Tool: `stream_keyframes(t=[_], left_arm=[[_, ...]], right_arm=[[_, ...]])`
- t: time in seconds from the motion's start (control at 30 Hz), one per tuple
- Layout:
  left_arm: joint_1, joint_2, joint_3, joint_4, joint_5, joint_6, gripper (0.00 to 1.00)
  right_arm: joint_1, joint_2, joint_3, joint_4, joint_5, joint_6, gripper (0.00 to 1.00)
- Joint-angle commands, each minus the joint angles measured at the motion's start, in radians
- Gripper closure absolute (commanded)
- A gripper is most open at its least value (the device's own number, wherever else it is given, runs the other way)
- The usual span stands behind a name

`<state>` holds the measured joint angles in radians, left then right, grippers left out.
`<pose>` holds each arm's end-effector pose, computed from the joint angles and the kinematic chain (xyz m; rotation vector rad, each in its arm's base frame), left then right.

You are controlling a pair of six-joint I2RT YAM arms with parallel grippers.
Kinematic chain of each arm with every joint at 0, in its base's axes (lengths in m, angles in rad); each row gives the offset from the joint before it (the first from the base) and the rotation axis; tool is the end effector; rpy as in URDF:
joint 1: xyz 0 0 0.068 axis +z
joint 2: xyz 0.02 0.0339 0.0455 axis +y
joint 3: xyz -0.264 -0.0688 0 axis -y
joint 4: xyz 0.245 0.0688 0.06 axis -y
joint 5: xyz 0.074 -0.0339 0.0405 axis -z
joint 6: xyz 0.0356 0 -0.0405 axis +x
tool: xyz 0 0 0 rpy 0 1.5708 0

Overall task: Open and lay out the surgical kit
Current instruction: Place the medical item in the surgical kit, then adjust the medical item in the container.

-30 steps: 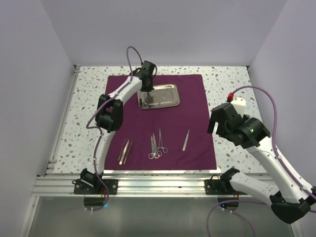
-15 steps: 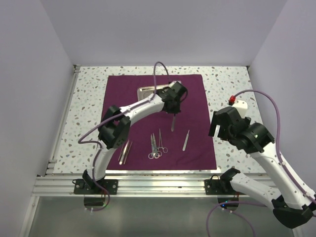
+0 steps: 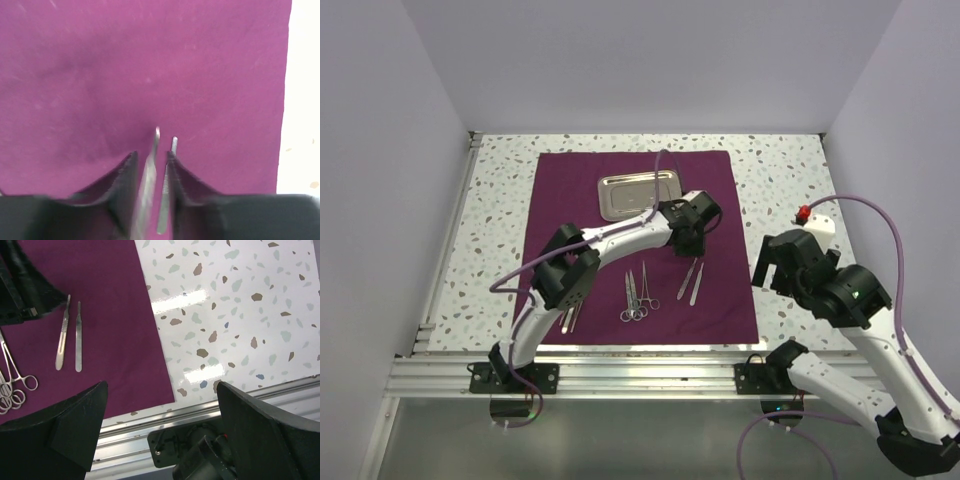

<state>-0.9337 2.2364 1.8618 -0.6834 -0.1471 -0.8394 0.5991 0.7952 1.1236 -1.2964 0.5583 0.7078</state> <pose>0.2936 -0.3880 0.1922 0.0745 2.6747 -0.4189 0.0988 0.0446 0.3520 0.3349 2.3221 -0.0902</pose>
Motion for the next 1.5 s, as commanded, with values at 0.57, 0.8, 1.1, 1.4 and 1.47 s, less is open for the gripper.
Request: stream_keyframes(t=[0.57, 0.8, 1.1, 1.4, 1.47], left_arm=[[0.219, 0.137, 0.353, 0.053, -0.183, 0.439, 0.32], [0.297, 0.29, 0.433, 0.203, -0.204, 0.618, 0.3], [0.314, 0.405, 0.473, 0.252, -0.197, 0.668, 0.25], [0.381, 0.448, 0.478, 0.159, -0.292, 0.631, 0.25], [0.4, 0.459, 0.476, 0.14, -0.286, 0.617, 0.27]], right_arm=[[-0.002, 0.067, 0.019, -0.02, 0.026, 0.028, 0.06], [-0.002, 0.113, 0.021, -0.044, 0.009, 0.039, 0.06], [-0.002, 0.2, 0.033, -0.023, -0.012, 0.033, 0.07], [-0.004, 0.226, 0.048, 0.0, -0.009, 0.03, 0.07], [-0.004, 0.228, 0.042, 0.008, -0.011, 0.032, 0.07]])
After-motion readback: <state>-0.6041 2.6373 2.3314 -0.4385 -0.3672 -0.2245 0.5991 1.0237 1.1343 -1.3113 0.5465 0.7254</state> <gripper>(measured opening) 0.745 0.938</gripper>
